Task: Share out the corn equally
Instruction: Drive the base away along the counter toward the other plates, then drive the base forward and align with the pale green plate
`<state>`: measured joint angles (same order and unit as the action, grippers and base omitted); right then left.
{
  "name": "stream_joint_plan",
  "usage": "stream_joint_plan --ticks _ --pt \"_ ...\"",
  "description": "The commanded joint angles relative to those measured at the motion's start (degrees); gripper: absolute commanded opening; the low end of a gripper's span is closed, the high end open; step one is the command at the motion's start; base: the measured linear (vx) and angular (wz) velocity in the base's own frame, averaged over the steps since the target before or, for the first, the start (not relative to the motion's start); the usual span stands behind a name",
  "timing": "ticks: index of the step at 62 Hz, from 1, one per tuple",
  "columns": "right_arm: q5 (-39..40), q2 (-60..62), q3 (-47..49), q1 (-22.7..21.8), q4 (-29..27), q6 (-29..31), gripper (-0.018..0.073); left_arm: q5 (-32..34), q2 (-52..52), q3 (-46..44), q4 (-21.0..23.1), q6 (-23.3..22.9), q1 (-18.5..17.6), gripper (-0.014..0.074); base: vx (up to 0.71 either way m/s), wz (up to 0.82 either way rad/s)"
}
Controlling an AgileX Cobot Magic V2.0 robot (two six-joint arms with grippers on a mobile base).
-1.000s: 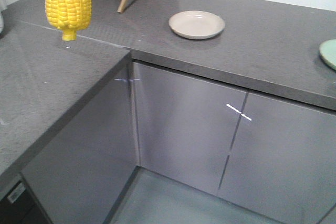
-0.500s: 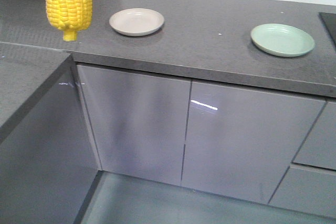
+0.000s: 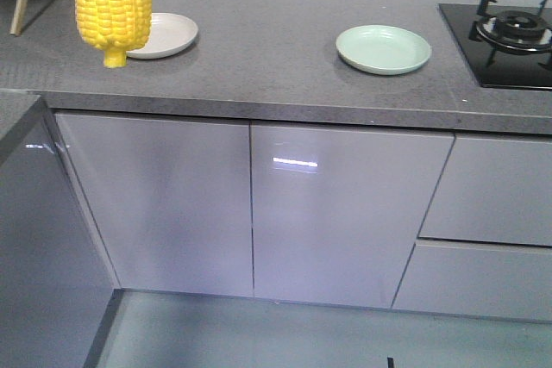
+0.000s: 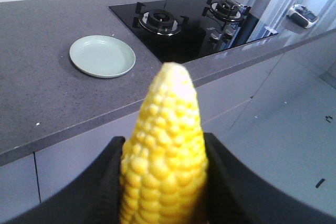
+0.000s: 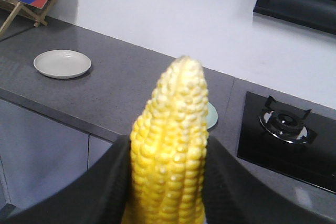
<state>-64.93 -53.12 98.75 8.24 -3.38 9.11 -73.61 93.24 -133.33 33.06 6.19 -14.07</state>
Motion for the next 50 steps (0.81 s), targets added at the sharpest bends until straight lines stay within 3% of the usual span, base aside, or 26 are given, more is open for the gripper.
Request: stream_joint_plan --ticks 1,50 --pt "4.86 -0.26 0.88 -0.36 0.21 0.2 -0.0004 1.87 -2.22 -1.28 2.28 -0.67 -0.12 -0.0006 -0.05 -0.23" --pt "4.68 -0.07 0.88 -0.36 0.25 0.16 -0.0004 1.87 -2.22 -1.28 2.33 -0.68 -0.12 -0.0006 -0.01 -0.12"
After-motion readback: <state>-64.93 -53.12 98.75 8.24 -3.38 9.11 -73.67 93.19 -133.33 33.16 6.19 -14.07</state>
